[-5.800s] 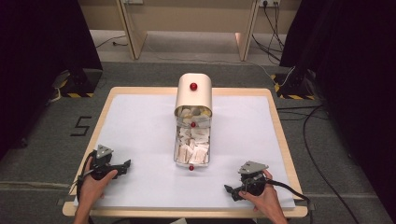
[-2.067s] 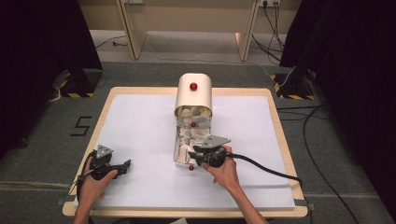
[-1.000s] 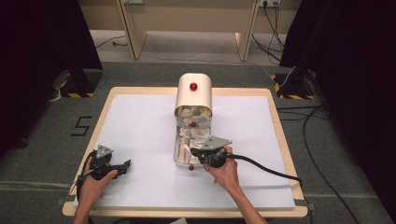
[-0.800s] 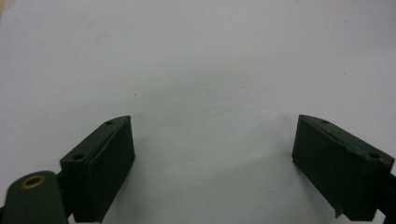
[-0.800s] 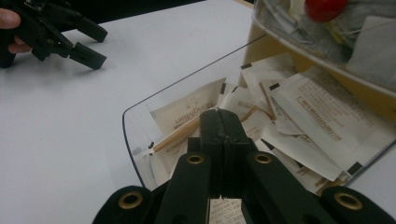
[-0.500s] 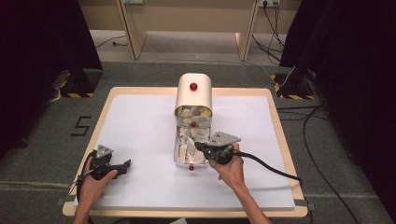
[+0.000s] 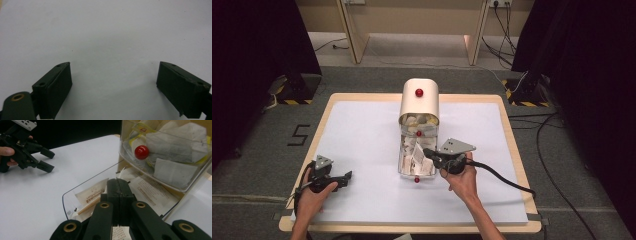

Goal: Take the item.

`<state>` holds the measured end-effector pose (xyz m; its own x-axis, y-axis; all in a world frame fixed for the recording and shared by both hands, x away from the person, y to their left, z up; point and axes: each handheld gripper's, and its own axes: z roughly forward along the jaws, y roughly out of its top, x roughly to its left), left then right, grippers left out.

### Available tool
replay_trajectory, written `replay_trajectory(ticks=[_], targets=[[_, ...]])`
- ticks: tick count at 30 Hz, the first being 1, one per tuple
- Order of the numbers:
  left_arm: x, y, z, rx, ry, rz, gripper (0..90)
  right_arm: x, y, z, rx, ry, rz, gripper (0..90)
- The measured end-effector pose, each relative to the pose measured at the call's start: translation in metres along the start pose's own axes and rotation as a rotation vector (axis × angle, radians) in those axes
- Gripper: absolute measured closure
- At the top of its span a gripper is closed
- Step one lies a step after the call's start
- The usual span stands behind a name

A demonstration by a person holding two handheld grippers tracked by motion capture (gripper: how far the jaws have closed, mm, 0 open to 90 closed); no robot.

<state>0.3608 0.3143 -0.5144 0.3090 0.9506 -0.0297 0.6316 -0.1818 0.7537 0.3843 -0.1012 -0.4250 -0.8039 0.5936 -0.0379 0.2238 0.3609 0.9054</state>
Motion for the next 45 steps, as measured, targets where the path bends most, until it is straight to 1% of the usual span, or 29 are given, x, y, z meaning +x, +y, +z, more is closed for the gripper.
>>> replay_trajectory(ticks=[9,19,28,33,37,45], targets=[[0.000,0.000,0.000,0.000,0.000,0.000,12.0,-0.003,0.005,-0.010,-0.028,-0.014,0.001,90.0],[0.000,0.000,0.000,0.000,0.000,0.000,12.0,-0.004,0.007,-0.018,-0.036,-0.023,-0.003,90.0],[0.000,0.000,0.000,0.000,0.000,0.000,12.0,-0.011,0.002,-0.027,-0.046,-0.038,0.023,90.0],[0.000,0.000,0.000,0.000,0.000,0.000,12.0,-0.013,0.005,-0.036,-0.071,-0.044,0.027,90.0],[0.000,0.000,0.000,0.000,0.000,0.000,12.0,-0.015,0.007,-0.042,-0.078,-0.057,0.027,90.0],[0.000,0.000,0.000,0.001,0.000,0.000,12.0,-0.022,0.007,-0.054,-0.100,-0.083,0.042,90.0]])
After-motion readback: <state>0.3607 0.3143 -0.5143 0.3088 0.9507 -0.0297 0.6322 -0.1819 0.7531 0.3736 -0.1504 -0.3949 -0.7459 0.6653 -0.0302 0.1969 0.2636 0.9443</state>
